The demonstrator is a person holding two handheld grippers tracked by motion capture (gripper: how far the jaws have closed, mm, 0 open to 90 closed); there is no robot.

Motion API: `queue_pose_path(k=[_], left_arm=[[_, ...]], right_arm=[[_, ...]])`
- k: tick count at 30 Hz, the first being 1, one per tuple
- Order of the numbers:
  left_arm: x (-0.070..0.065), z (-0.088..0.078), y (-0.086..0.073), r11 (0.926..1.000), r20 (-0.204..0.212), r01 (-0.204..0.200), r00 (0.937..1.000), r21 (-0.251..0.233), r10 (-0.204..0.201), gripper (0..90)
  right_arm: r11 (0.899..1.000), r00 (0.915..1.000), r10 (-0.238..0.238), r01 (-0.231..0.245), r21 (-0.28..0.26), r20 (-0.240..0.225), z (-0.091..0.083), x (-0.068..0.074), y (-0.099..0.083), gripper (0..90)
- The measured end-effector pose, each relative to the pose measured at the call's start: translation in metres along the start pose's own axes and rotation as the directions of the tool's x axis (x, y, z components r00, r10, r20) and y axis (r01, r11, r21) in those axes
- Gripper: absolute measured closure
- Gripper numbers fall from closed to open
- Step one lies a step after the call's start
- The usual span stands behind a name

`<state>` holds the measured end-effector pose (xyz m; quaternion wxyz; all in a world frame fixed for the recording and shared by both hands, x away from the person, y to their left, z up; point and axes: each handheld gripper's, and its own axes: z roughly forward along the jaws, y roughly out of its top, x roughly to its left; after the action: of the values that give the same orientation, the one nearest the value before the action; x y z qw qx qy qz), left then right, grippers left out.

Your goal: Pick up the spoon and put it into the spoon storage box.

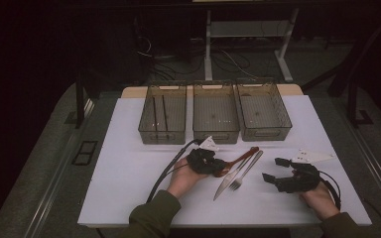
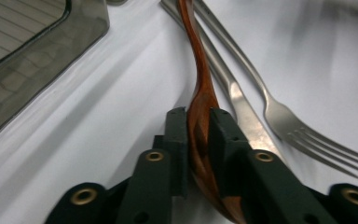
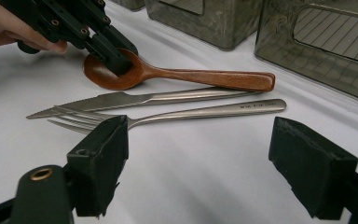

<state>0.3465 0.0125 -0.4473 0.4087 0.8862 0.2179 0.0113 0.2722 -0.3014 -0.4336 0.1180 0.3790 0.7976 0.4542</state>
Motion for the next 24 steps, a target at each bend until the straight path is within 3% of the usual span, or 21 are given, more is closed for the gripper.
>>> queue_pose_path(k=[4,8,11,24], left_arm=[[-0.001,-0.001,0.002,1.0,0.008,-0.003,1.0,-0.006,0.003,81.6],[-0.004,-0.002,0.003,0.9996,-0.009,-0.028,0.9996,0.002,0.028,82.1],[-0.003,-0.005,0.004,0.9997,-0.016,-0.022,0.9996,-0.003,0.022,82.2],[0.002,-0.036,0.008,0.9984,-0.034,-0.031,0.999,-0.048,0.029,82.2]], right_arm=[[1.0,1.0,0.001,-0.001,-0.002,0.001,0.0,0.0,0.0,19.1],[1.0,1.0,-0.001,0.001,-0.006,-0.001,-0.001,0.0,0.0,19.1],[1.0,1.0,-0.001,0.001,-0.007,-0.001,-0.001,0.0,0.0,19.1],[1.0,1.0,-0.004,0.004,-0.01,-0.003,-0.001,0.0,0.001,19.1]])
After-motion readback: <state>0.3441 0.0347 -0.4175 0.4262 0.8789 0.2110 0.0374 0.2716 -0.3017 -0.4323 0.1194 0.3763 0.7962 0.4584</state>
